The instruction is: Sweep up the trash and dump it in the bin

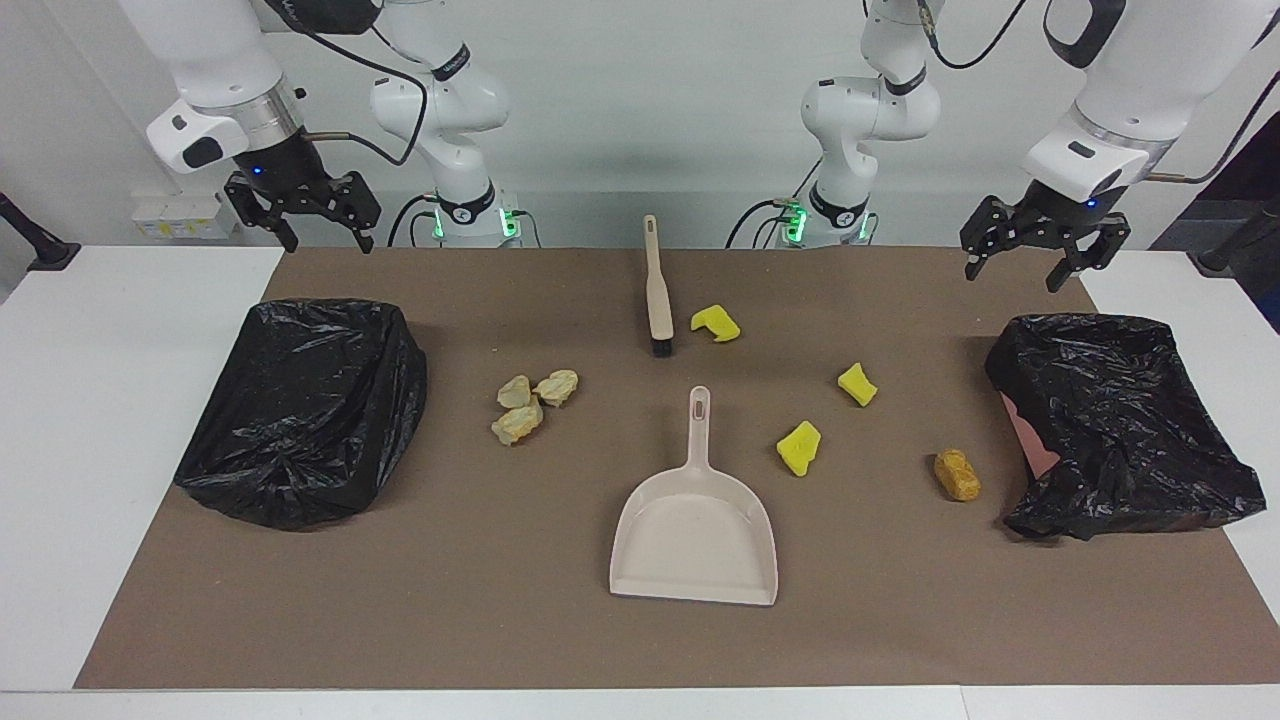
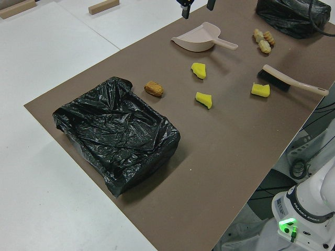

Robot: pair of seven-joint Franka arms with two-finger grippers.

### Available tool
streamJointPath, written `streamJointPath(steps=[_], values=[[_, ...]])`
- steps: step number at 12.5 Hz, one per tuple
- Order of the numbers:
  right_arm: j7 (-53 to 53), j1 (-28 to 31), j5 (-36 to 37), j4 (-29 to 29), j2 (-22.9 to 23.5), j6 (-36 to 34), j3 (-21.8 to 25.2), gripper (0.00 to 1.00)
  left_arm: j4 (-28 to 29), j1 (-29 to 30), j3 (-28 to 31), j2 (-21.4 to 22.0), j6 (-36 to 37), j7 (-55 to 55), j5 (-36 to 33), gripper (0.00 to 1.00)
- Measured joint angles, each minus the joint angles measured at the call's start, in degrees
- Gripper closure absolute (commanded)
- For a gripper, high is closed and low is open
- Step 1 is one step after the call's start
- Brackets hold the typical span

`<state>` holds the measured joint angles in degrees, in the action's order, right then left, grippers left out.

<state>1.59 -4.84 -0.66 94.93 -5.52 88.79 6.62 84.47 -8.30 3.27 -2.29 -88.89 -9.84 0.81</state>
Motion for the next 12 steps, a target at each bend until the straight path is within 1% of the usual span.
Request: streamJointPath(steps=[5, 6, 8, 10, 11, 12], values=[[-0.64, -0.01, 0.09, 0.54, -0.01, 0.10, 0.04, 0.00, 0.30, -0.08, -0.09, 0.18, 0.48, 0.01, 0.01, 0.00], [-0.71, -0.06, 0.09, 1.32, 0.00, 0.57, 0.02, 0.00, 0.52, -0.14, -0.17, 0.30, 0.61, 0.01, 0.06, 0.00], [-0.78, -0.21, 0.09, 3.90, 0.10, 3.73, -0.27, 0.00, 1.65, -0.40, -0.57, 0.87, 0.81, 0.01, 0.38, 0.00], [-0.79, -0.58, 0.09, 6.70, 0.34, 7.53, -0.75, 0.00, 5.76, -2.11, -1.00, 3.00, 0.50, 0.56, 0.64, 0.00], [-0.79, -1.28, 0.08, 8.05, 0.73, 9.03, -0.79, 0.00, 9.52, -4.14, -1.08, 4.89, -0.45, 2.30, 0.80, 0.00], [-0.79, -2.05, 0.04, 9.39, 1.36, 10.97, -0.81, 0.00, 14.00, -7.36, -1.18, 7.11, -1.94, 5.68, 0.99, 0.00]])
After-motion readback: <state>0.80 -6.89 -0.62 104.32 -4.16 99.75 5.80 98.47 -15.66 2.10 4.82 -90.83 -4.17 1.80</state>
